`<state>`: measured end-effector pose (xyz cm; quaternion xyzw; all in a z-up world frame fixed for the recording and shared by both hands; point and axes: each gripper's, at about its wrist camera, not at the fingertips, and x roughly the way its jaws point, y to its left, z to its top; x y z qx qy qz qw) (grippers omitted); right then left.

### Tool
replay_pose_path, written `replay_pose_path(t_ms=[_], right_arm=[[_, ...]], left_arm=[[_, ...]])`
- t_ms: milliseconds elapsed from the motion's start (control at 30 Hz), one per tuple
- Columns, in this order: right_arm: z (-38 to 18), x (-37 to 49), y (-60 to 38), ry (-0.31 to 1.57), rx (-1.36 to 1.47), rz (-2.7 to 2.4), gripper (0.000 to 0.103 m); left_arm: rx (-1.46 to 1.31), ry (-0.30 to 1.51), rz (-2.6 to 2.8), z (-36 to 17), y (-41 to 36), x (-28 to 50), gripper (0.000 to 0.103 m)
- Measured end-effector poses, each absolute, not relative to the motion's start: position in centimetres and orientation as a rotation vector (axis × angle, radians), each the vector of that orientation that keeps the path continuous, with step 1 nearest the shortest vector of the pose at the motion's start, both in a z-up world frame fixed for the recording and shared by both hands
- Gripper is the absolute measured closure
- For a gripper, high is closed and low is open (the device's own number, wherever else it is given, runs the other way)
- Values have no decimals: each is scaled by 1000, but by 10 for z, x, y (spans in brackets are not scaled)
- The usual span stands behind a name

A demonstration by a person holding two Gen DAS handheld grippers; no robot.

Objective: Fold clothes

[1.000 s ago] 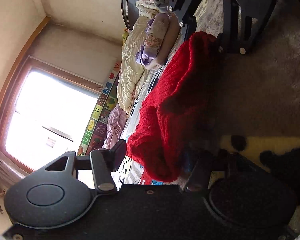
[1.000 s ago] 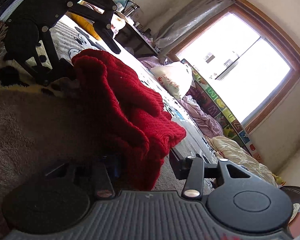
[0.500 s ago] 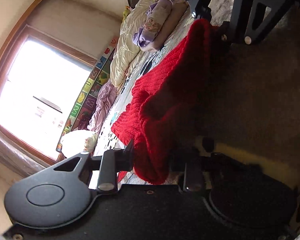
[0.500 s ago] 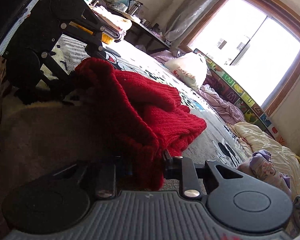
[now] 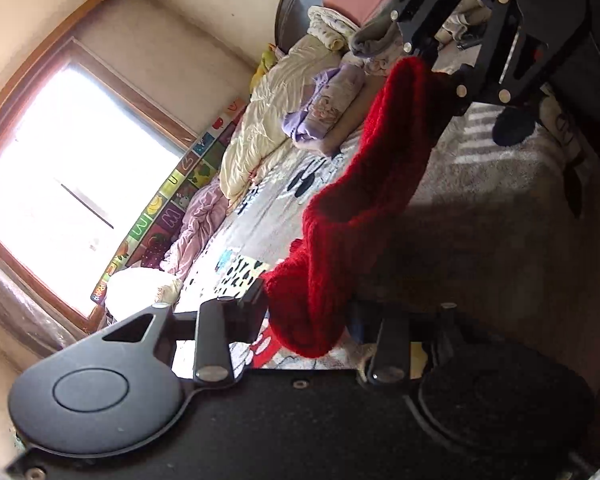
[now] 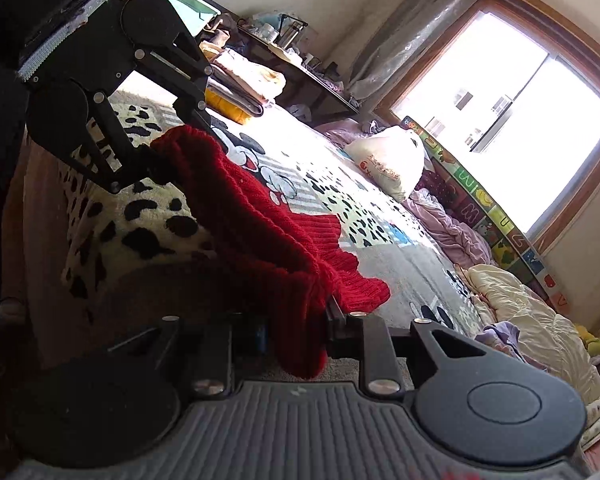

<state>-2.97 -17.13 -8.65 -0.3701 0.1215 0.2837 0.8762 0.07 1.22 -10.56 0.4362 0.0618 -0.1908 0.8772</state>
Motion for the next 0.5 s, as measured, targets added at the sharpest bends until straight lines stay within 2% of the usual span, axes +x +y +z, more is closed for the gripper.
replay_pose_path(t_ms=[133,200,500], right_arm=[[-65,-7,-178,229,-731,581,75],[-57,6,-181,212,-703,564,74],[-39,107,-206,224,-332,579,72]], left_arm=[[782,91,-399,-93,26,14,62],[670,98,-421,-83,33,31,69],[241,209,-485,-64,56,130,76]])
